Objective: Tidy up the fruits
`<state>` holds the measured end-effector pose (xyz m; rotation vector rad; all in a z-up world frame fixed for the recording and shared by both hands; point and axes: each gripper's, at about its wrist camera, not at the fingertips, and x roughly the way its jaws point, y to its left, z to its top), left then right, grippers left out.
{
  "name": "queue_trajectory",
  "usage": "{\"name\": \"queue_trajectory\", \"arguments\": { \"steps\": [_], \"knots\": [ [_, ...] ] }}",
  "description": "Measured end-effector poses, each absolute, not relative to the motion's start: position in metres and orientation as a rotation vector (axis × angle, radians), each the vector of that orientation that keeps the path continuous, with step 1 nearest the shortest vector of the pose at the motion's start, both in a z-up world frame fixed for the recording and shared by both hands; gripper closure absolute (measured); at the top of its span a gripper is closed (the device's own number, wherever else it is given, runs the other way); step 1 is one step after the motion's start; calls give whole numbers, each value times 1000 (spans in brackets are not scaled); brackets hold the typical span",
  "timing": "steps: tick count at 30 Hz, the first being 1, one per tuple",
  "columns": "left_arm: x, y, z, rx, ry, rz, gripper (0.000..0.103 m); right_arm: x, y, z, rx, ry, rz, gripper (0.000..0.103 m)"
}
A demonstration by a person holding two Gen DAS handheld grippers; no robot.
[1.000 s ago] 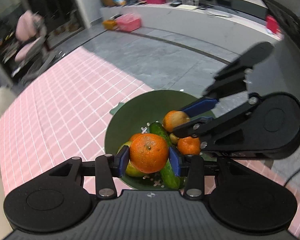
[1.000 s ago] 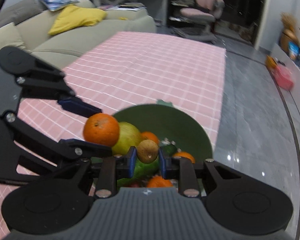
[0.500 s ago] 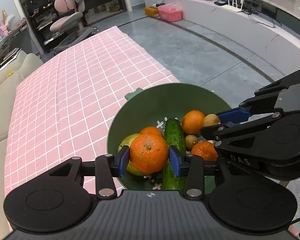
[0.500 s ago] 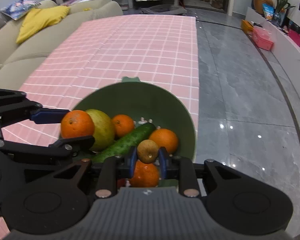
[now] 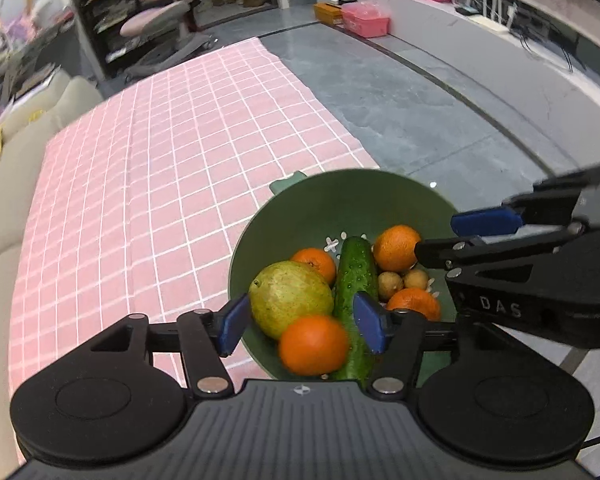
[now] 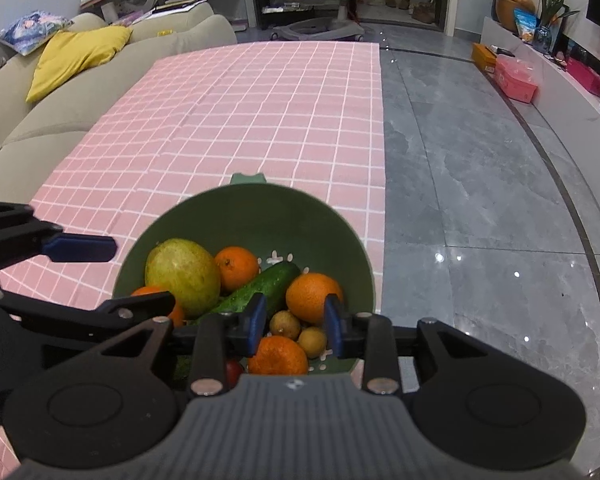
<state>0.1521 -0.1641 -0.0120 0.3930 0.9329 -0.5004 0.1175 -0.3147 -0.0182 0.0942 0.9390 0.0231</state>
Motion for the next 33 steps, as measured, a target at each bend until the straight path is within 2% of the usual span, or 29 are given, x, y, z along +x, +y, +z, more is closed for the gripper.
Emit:
{"name": "queue_trajectory", "arguments": {
  "steps": [13,17,21,28,33],
  "knots": [
    [130,-125,55,139,929,-426,26,83,-316,31,133,849,33,73],
    [112,-121,58,113,916,-391,21,60,-311,46,151,823,32,55],
    [92,-116,60,59,927,-327,15,36,-305,55,166,814,23,53],
    [57,-121,68,93,883,-252,15,-1,-303,57,189,798,-8,50],
    [43,-124,59,96,918,-228,14,-26,-303,53,222,803,-35,50]
  ]
}}
